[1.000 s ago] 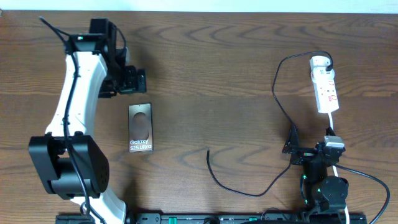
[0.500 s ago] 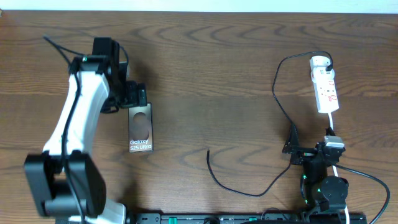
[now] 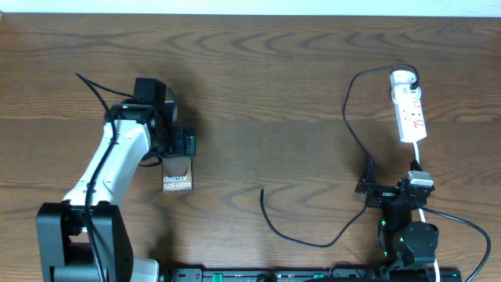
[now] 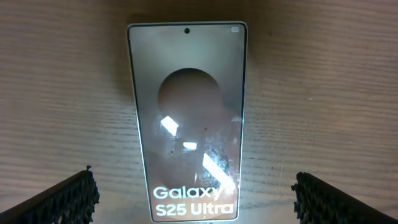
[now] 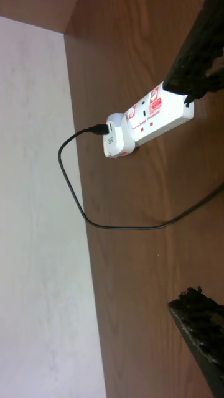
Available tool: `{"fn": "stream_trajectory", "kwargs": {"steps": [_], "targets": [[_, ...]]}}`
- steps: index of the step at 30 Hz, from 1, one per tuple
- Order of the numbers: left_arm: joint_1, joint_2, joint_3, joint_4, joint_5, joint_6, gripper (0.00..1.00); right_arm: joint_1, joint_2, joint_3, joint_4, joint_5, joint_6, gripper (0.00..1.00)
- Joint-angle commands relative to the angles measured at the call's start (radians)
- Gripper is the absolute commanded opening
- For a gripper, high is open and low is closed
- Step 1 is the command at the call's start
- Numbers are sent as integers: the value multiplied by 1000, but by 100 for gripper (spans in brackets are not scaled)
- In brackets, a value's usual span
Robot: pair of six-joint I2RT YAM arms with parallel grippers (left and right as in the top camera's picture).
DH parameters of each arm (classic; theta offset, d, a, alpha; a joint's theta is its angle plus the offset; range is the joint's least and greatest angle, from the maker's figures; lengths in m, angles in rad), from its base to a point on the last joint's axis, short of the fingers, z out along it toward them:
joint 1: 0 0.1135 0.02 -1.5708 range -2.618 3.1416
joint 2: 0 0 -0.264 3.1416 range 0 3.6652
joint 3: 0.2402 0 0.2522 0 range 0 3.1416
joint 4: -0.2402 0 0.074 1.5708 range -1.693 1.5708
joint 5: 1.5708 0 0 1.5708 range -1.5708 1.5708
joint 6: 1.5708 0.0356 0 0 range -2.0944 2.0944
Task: Plug charger to phone and switch on socket
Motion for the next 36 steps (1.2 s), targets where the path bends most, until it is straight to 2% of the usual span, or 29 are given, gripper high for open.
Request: {"fn": "stream_trajectory", "kwargs": {"steps": [1,13,19,36], "targets": [[0,11,3,13,-4,-32,98,4,-5,-1,-3,1,-11,99],[0,134,3,44,-5,-51,98,4,-5,-1,-3,1,-11,99],[0,139,3,56,-5,-10,98,4,-5,-1,-3,1,-11,99],[0,196,3,70,-12,-10,98,4,-5,-1,-3,1,-11,99]]}}
